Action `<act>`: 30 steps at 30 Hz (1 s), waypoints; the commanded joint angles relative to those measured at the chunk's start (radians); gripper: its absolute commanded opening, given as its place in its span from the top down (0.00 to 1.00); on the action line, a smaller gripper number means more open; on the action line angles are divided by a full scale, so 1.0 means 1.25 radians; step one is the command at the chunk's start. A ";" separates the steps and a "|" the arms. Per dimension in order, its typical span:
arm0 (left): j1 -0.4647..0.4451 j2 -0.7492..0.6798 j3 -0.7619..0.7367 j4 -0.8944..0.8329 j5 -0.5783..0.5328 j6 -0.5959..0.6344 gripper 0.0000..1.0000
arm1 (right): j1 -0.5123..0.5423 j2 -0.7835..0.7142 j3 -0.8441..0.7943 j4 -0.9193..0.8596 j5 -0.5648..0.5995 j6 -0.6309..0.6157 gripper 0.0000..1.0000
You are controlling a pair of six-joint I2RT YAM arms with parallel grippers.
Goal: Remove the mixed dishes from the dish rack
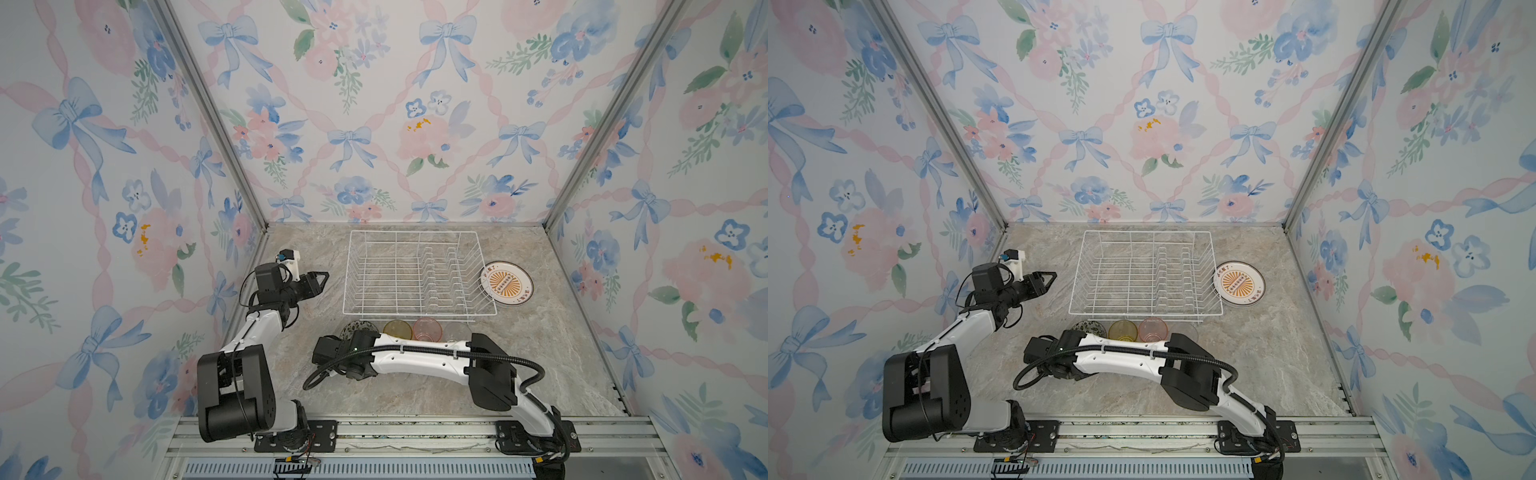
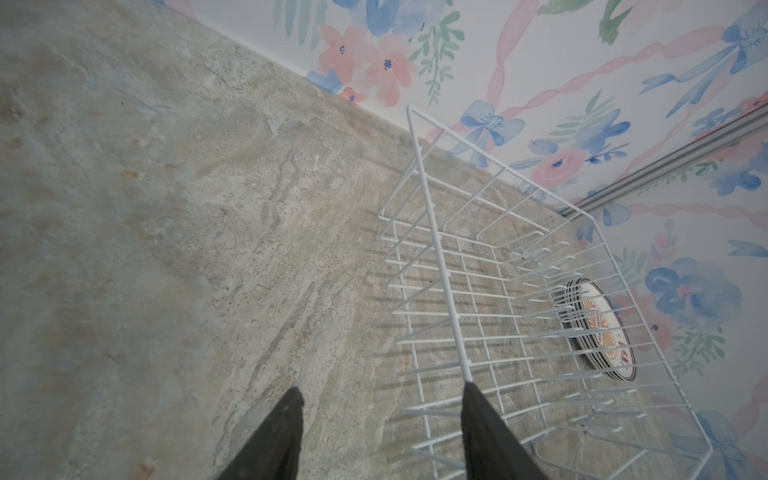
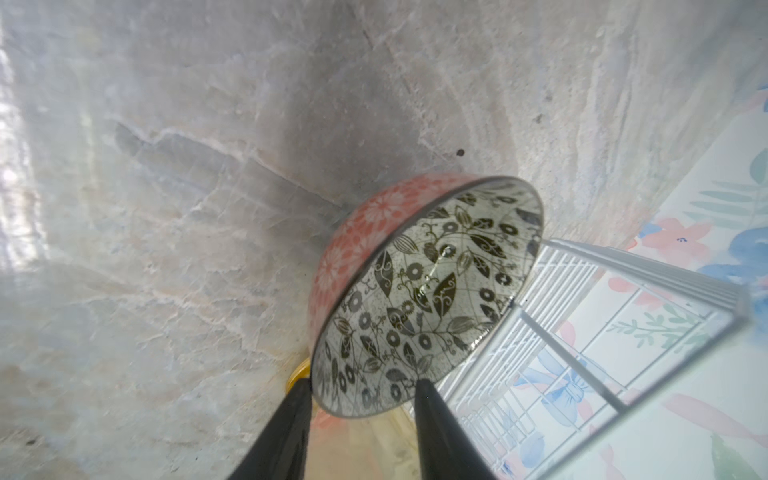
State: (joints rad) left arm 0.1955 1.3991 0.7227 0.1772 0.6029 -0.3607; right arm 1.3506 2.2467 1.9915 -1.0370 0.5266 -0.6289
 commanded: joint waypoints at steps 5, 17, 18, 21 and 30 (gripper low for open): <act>-0.014 -0.009 0.005 -0.018 -0.002 0.014 0.43 | 0.012 -0.108 -0.026 0.021 -0.061 0.035 0.54; -0.034 -0.019 0.005 -0.033 -0.018 0.026 0.43 | -0.070 -0.420 -0.249 0.249 -0.080 0.134 0.50; -0.039 -0.021 0.005 -0.034 -0.021 0.030 0.43 | -0.086 -0.457 -0.280 0.276 -0.074 0.142 0.49; -0.056 -0.038 0.006 -0.033 -0.043 0.043 0.42 | -0.147 -0.570 -0.371 0.364 -0.074 0.180 0.48; -0.083 -0.135 -0.035 0.007 -0.135 0.065 0.31 | -0.453 -0.938 -0.683 0.615 -0.205 0.377 0.35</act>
State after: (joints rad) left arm 0.0982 1.2705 0.7109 0.1596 0.4900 -0.2996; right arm 0.8680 1.1854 1.2369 -0.4240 0.3367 -0.2825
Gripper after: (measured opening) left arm 0.692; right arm 0.636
